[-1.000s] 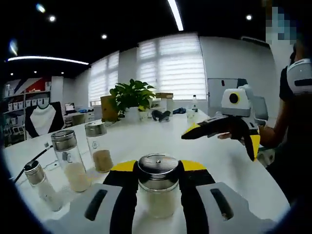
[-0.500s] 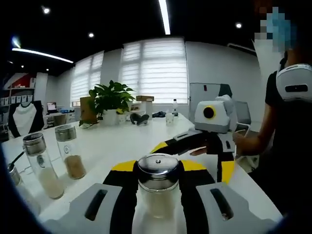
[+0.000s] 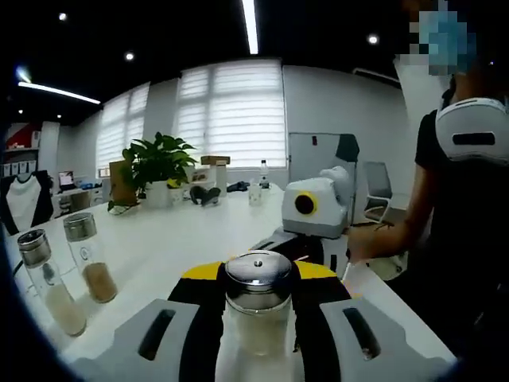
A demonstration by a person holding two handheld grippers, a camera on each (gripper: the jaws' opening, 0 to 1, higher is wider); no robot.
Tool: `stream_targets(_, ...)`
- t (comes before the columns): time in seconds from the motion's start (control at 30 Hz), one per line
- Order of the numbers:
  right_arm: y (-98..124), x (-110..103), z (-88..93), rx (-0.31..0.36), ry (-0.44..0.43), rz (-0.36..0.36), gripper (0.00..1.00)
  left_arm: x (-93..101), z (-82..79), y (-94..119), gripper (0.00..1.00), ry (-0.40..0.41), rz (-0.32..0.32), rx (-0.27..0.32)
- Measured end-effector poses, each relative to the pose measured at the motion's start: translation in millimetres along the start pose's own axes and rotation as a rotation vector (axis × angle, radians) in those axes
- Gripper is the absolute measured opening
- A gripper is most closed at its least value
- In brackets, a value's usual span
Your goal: Rotate the seasoning bottle until the label or dispensing opening points toward the visible target arrow and the bottle remains upright within the marked orientation range
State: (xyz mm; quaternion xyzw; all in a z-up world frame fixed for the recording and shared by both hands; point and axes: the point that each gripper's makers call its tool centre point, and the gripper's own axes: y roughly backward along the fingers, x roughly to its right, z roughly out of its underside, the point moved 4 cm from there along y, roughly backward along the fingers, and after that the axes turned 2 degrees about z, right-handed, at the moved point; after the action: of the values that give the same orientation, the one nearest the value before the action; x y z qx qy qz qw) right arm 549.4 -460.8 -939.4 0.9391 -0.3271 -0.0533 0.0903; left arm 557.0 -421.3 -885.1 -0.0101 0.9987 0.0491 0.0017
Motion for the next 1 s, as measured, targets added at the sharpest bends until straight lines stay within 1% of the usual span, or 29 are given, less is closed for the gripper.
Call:
stream_targets(0.07,-0.1,-2.0,1.3,0.005,0.002,-0.006,0.53,1.8,0.1,-0.5,0.34,0.001,0.013,0.001)
stream_targets(0.2,0.1,-4.3,3.7,0.008,0.005,-0.018,0.42,1.9,3.1,-2.1,0.34,-0.006,0.018,-0.010)
stream_targets(0.27,0.0,-6.8,5.7,0.010,0.001,-0.032,0.38,0.2,5.8,-2.4,0.34,0.008,0.018,-0.010)
stream_targets(0.33,-0.2,-10.4,6.2,0.023,-0.008,-0.056,0.34,1.4,6.0,-2.4,0.34,0.012,0.027,-0.008)
stream_targets(0.37,-0.2,-14.3,6.0,0.035,-0.002,-0.082,0.31,1.5,5.6,-2.3,0.34,0.011,0.028,-0.008)
stream_targets(0.4,-0.6,-11.4,5.7,0.041,0.003,-0.050,0.31,1.9,5.7,-2.1,0.34,0.013,0.029,-0.010)
stream_targets(0.47,-1.6,-14.3,6.4,0.025,0.009,-0.056,0.31,3.3,6.6,-2.1,0.34,0.002,0.036,-0.022)
stream_targets(0.57,-0.9,-13.9,6.7,0.019,0.021,-0.046,0.30,4.0,7.0,-2.9,0.34,-0.004,0.040,-0.027)
stream_targets(0.63,-0.1,-14.3,5.9,0.017,0.003,-0.038,0.30,4.5,6.4,-3.0,0.34,0.008,0.046,-0.020)
stream_targets(0.67,0.0,-15.0,5.7,0.015,-0.008,-0.027,0.30,4.0,6.2,-2.7,0.34,0.012,0.048,-0.015)
stream_targets(0.73,0.7,-14.2,6.1,0.014,0.004,-0.003,0.30,3.4,6.5,-2.8,0.34,0.018,0.046,-0.016)
stream_targets(0.77,1.8,-11.6,5.9,0.017,0.035,0.022,0.30,3.1,6.4,-3.2,0.34,0.014,0.040,-0.018)
stream_targets(0.83,2.9,-9.3,6.6,0.012,0.049,0.051,0.30,2.6,6.4,-5.1,0.34,0.005,0.022,-0.029)
stream_targets(0.9,3.0,-7.2,7.7,0.005,0.042,0.078,0.30,1.2,7.4,-7.3,0.34,0.015,-0.005,-0.034)
stream_targets(1.0,2.2,-7.1,8.9,0.010,0.009,0.090,0.30,0.2,8.6,-8.0,0.34,0.050,-0.052,-0.012)
